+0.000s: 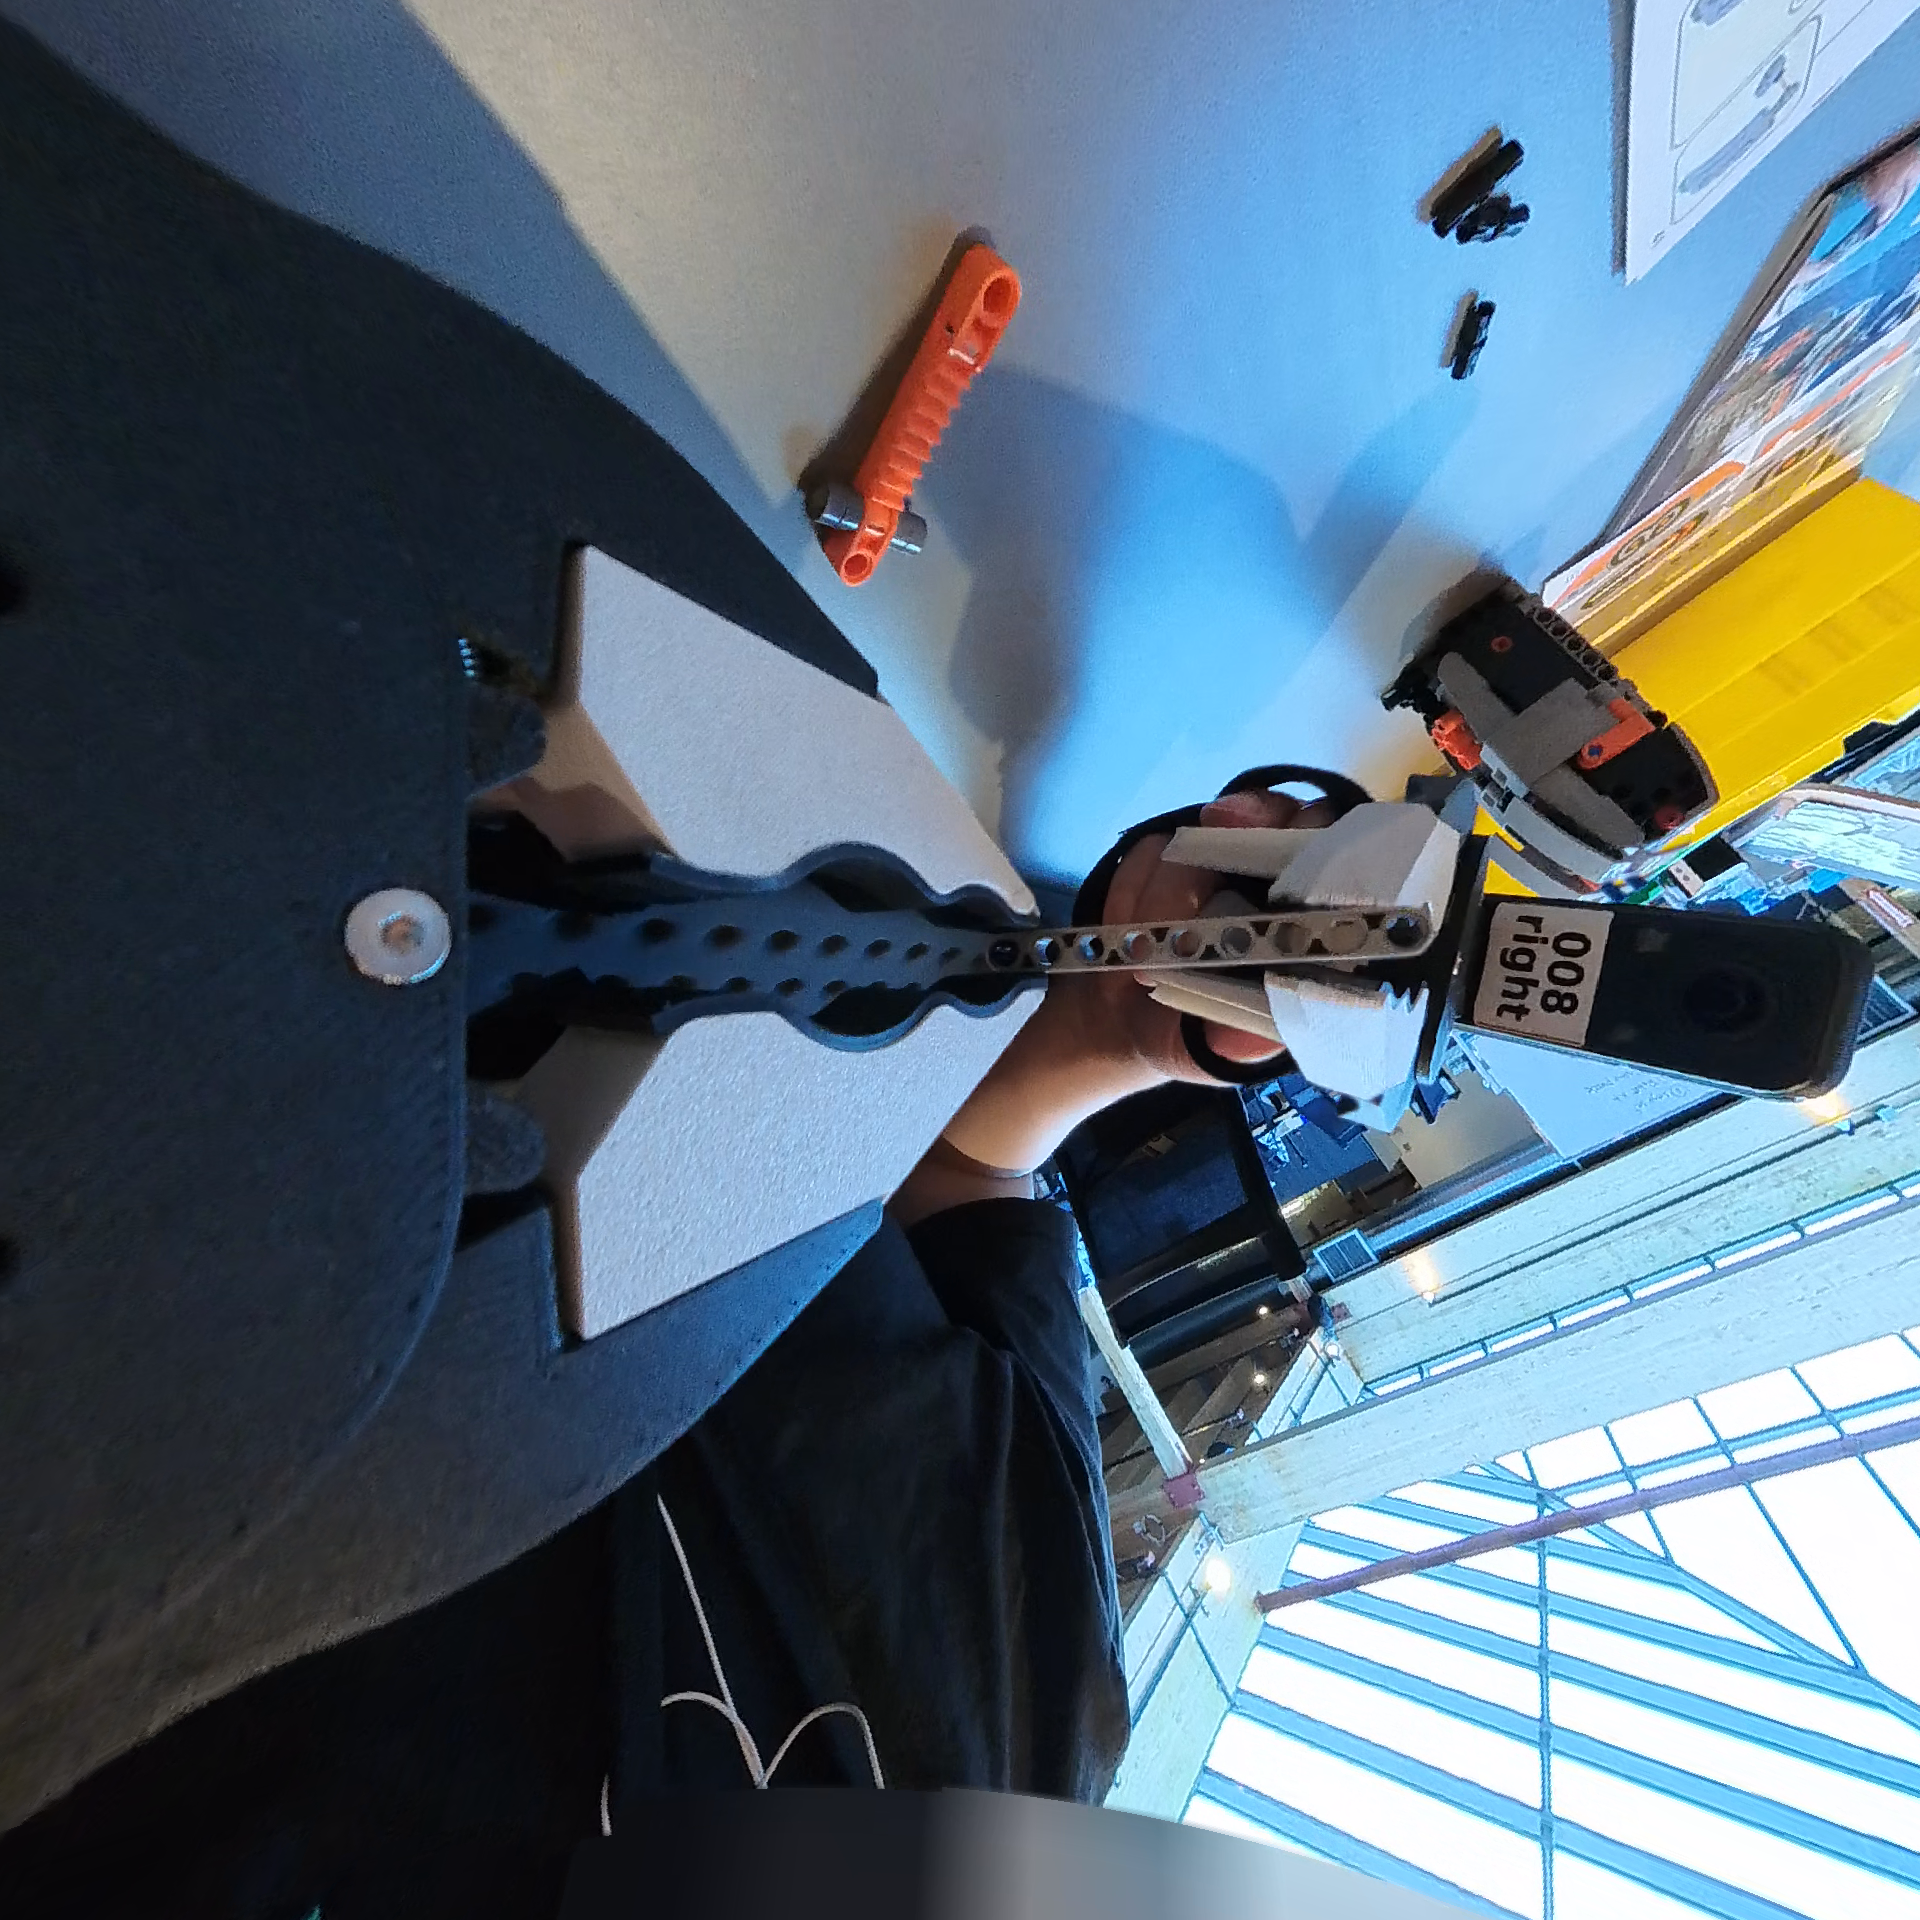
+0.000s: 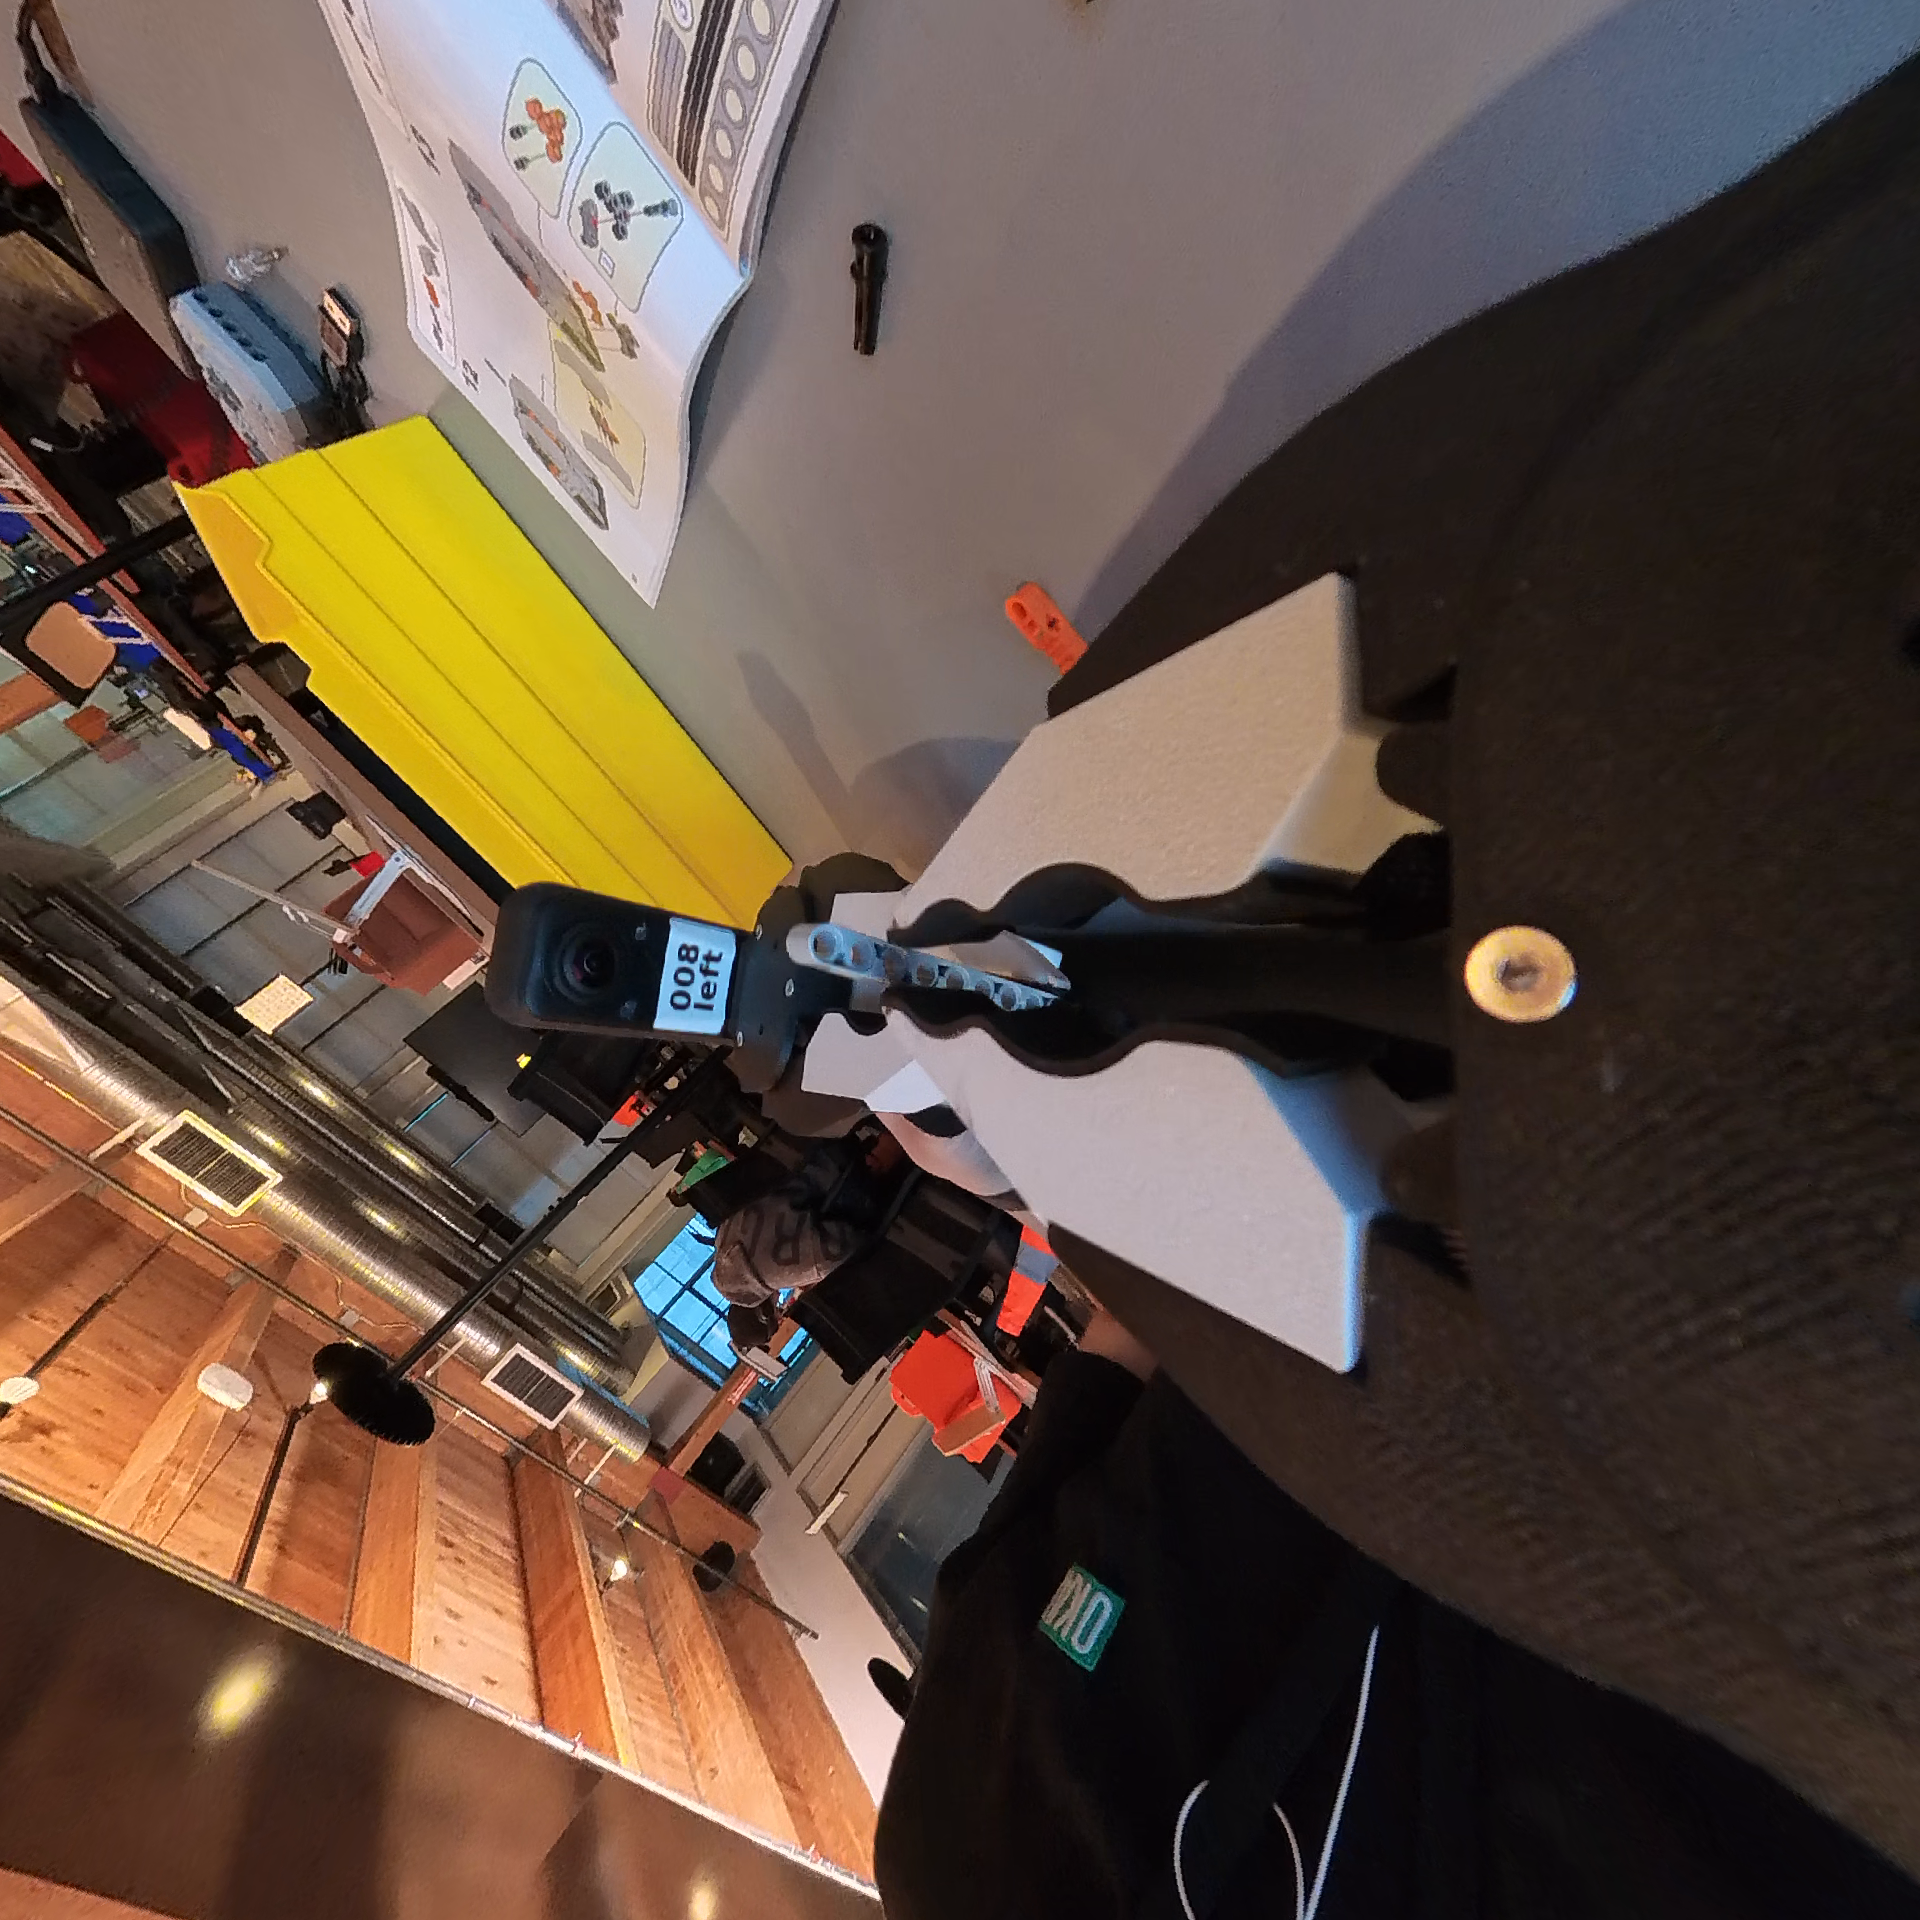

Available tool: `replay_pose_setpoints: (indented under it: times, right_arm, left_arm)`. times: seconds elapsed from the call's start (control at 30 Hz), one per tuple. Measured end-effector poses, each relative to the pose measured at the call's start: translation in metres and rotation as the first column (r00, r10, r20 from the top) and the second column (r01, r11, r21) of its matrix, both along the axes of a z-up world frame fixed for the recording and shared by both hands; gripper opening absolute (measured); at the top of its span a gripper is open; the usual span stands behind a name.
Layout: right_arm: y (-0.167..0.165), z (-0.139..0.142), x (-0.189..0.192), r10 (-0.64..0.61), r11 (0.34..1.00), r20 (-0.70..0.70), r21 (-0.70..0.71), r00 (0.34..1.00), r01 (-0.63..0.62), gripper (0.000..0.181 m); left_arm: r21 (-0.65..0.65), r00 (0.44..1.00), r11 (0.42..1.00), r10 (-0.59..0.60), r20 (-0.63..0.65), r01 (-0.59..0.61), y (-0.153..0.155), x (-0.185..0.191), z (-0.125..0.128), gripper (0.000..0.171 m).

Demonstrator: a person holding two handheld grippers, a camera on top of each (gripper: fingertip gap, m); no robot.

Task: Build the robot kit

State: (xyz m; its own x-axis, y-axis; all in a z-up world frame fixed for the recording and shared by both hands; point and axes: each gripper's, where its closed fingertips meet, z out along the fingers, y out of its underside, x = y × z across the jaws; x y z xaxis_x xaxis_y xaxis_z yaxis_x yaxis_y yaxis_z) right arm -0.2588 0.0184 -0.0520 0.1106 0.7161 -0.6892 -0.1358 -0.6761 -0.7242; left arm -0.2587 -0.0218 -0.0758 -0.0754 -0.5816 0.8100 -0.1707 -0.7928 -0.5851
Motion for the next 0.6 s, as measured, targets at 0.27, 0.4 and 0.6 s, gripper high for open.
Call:
replay_pose_setpoints:
  times: [0.27,0.4,0.6]
  right_arm:
    - [0.003,-0.004,0.001,0.002,0.998,-0.013,-0.068,1.000,-0.003,0.004]
    - [0.006,-0.007,0.002,-0.001,0.994,-0.014,-0.111,1.000,-0.001,0.004]
    - [0.009,-0.010,0.004,-0.010,0.987,-0.017,-0.160,1.000,0.007,0.004]
  left_arm:
    - [-0.056,0.999,0.998,-0.028,0.026,0.029,0.000,0.001,0.000,0.004]
    - [-0.081,0.998,0.996,-0.032,0.045,0.036,0.002,0.000,0.000,0.004]
    - [-0.100,0.997,0.994,-0.039,0.061,0.045,0.004,0.001,0.001,0.004]
